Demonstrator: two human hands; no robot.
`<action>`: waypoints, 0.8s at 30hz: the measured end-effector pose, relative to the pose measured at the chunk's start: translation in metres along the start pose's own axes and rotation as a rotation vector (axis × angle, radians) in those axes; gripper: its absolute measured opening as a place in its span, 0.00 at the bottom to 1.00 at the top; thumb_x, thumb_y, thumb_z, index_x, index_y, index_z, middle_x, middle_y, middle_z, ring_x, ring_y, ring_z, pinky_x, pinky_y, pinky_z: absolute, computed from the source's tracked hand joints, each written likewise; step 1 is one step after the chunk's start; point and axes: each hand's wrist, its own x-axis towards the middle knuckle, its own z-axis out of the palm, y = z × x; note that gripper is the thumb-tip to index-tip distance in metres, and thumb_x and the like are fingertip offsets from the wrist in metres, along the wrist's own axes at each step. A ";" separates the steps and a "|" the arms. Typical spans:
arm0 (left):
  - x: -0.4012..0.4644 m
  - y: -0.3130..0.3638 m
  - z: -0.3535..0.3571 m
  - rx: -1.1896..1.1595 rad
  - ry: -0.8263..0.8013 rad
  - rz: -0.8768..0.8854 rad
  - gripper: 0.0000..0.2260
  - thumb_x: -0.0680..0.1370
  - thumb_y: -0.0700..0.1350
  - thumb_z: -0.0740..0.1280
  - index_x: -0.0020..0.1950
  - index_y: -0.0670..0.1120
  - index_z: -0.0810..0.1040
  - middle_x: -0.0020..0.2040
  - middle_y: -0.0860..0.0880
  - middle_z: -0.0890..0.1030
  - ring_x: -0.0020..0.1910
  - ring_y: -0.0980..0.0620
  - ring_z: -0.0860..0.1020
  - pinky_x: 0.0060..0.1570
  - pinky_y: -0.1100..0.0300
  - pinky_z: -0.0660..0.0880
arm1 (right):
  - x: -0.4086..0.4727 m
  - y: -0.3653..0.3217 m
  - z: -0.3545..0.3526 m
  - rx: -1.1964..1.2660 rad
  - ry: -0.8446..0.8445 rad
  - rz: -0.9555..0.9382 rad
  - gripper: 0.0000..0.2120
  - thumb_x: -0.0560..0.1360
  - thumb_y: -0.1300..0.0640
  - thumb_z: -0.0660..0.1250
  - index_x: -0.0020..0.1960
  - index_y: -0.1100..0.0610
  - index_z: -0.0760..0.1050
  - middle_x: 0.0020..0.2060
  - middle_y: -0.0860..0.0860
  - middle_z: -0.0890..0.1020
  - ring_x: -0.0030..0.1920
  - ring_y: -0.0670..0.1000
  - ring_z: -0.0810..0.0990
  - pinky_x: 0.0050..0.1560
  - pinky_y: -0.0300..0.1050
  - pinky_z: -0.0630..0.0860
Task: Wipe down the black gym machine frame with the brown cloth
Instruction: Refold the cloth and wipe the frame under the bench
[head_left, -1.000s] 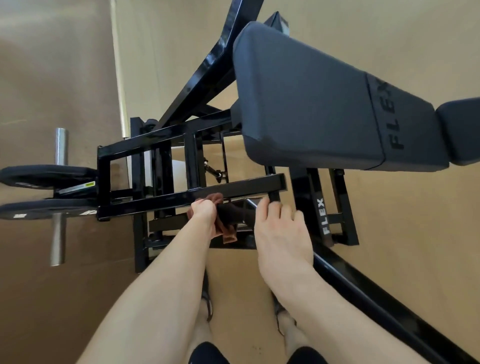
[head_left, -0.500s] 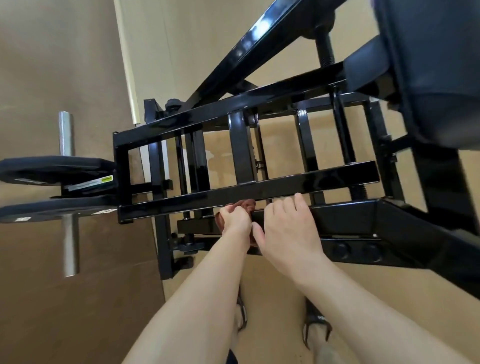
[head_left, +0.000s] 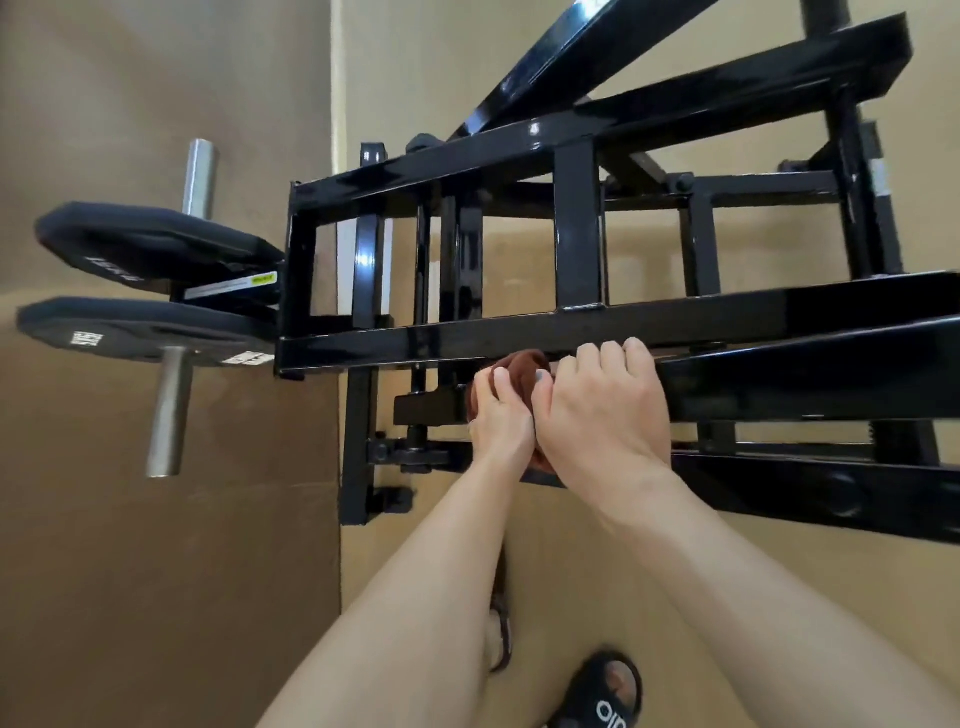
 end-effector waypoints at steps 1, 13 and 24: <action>0.007 -0.005 -0.002 0.019 0.013 0.010 0.18 0.86 0.59 0.54 0.76 0.58 0.59 0.71 0.51 0.69 0.61 0.49 0.73 0.57 0.48 0.75 | 0.002 -0.003 0.005 -0.010 0.000 -0.007 0.35 0.82 0.47 0.34 0.55 0.58 0.79 0.51 0.57 0.81 0.56 0.60 0.78 0.72 0.57 0.63; 0.045 -0.035 -0.022 0.419 -0.090 0.156 0.32 0.84 0.51 0.63 0.83 0.50 0.49 0.82 0.47 0.51 0.78 0.42 0.60 0.64 0.56 0.71 | 0.017 -0.061 0.075 -0.228 0.128 0.002 0.20 0.84 0.44 0.58 0.60 0.58 0.79 0.54 0.56 0.80 0.60 0.58 0.77 0.73 0.57 0.60; 0.067 -0.086 -0.055 0.798 0.337 0.716 0.19 0.86 0.57 0.45 0.76 0.57 0.59 0.64 0.41 0.76 0.58 0.40 0.79 0.49 0.48 0.78 | 0.049 -0.069 0.122 -0.147 0.762 0.065 0.35 0.86 0.52 0.39 0.43 0.64 0.82 0.38 0.59 0.82 0.43 0.61 0.79 0.60 0.58 0.70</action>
